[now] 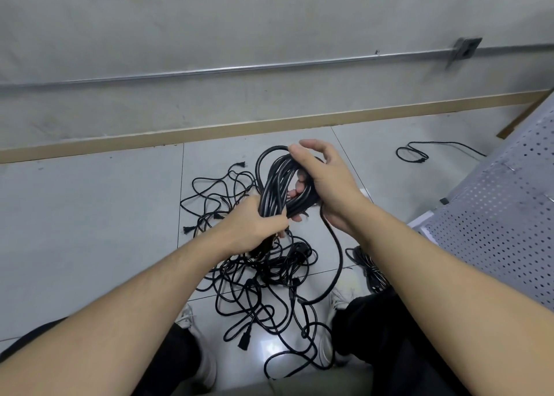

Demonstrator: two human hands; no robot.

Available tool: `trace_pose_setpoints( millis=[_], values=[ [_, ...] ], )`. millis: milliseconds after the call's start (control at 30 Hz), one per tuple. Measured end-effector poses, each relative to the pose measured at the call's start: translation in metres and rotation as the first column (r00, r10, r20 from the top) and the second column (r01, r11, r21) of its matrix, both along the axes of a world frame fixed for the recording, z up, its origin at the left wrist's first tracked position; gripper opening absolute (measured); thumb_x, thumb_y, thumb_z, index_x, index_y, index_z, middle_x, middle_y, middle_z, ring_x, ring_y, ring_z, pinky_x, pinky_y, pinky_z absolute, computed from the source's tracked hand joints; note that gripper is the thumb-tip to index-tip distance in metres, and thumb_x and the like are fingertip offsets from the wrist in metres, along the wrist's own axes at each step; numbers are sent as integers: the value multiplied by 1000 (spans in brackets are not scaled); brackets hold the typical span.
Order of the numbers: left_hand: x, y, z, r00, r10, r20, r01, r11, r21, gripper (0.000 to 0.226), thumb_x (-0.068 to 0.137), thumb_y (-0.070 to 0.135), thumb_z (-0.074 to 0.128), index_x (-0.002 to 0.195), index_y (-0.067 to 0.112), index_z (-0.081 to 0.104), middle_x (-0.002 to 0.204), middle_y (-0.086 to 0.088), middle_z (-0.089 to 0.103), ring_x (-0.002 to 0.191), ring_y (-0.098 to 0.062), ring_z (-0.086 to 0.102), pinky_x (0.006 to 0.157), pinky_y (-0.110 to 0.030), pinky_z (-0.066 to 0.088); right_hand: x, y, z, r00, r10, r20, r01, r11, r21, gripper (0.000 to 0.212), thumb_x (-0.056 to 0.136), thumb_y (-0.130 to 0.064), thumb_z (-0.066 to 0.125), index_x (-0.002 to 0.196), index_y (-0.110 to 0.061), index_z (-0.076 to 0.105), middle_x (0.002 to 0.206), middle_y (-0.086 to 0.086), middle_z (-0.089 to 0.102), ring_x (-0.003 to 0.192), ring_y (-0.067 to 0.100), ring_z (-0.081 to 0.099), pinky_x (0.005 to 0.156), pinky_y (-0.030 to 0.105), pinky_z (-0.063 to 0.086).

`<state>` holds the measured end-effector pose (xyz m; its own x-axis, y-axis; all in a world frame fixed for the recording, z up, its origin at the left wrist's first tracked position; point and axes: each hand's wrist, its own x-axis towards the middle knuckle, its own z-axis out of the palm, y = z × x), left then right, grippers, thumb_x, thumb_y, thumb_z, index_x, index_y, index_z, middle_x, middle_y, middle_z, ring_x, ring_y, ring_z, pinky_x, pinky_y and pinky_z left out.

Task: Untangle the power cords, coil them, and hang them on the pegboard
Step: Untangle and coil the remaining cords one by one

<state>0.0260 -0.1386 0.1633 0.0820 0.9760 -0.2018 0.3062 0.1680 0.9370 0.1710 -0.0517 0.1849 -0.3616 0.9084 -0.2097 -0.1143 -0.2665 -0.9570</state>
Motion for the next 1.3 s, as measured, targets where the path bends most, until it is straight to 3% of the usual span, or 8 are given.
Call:
trace_pose_setpoints(
  millis=[267, 433, 600, 733, 833, 1100, 1200, 1300],
  values=[
    [16, 3, -8, 933, 181, 313, -170, 984, -61, 28, 77, 26, 71, 103, 24, 80, 94, -8, 76, 82, -26, 67, 71, -29, 52, 3, 10, 4, 991, -79, -106, 57, 979, -194, 27, 88, -31, 79, 92, -14, 57, 57, -3, 33, 39, 9, 29, 36, 21, 32],
    [18, -1, -2, 940, -1, 340, 33, 995, -89, 16, 78, 26, 62, 64, 19, 59, 63, 0, 56, 62, -13, 52, 57, -27, 40, 10, 12, 3, 989, -14, -144, -23, 967, -254, 31, 89, -33, 77, 102, -16, 56, 55, -7, 31, 41, 5, 22, 34, 17, 26],
    [23, -6, 5, 886, -88, 455, 185, 968, -172, 29, 89, 21, 52, 100, -1, 67, 92, -10, 78, 74, -11, 68, 59, -19, 49, 13, 9, 10, 976, 16, -216, -77, 958, -278, 28, 91, -34, 73, 99, -18, 51, 53, -9, 28, 40, 3, 20, 36, 14, 19],
    [25, -5, 1, 787, -61, 614, 222, 956, -190, 39, 81, 25, 58, 109, -2, 59, 91, -16, 61, 79, -26, 64, 82, -39, 54, 11, 7, 12, 972, 4, -235, -74, 955, -288, 28, 90, -36, 73, 94, -20, 51, 54, -9, 27, 40, 3, 20, 35, 13, 22],
    [27, -5, -2, 714, -46, 699, 223, 961, -164, 33, 86, 20, 51, 115, 3, 49, 94, -7, 56, 70, -18, 48, 70, -38, 49, 8, 5, 10, 973, -21, -229, -45, 959, -280, 29, 92, -41, 71, 97, -19, 53, 56, -7, 29, 43, 5, 24, 39, 14, 27],
    [6, 11, 7, 710, 171, 683, -85, 984, -158, 23, 88, 26, 53, 99, 6, 58, 79, -10, 53, 66, -23, 50, 64, -36, 46, -2, -8, -20, 951, 308, 7, -295, 916, -274, 68, 99, -74, 17, 104, -19, 57, 67, 1, 54, 54, 17, 54, 61, 30, 51],
    [-6, 19, 12, 671, 323, 668, -302, 941, -152, 24, 95, 27, 53, 86, 11, 69, 74, -7, 54, 65, -22, 51, 66, -37, 44, -6, -17, -30, 782, 599, 171, -531, 784, -321, 84, 91, -83, 4, 100, -21, 61, 83, 7, 73, 84, 26, 72, 85, 38, 50],
    [-18, 23, 14, 599, 483, 639, -536, 835, -129, 47, 101, 19, 52, 60, 22, 75, 77, -3, 60, 64, -14, 54, 66, -35, 44, -7, -23, -30, 648, 724, 237, -642, 686, -341, 85, 93, -82, 11, 101, -11, 58, 77, 14, 70, 82, 31, 72, 78, 36, 55]
  ],
)
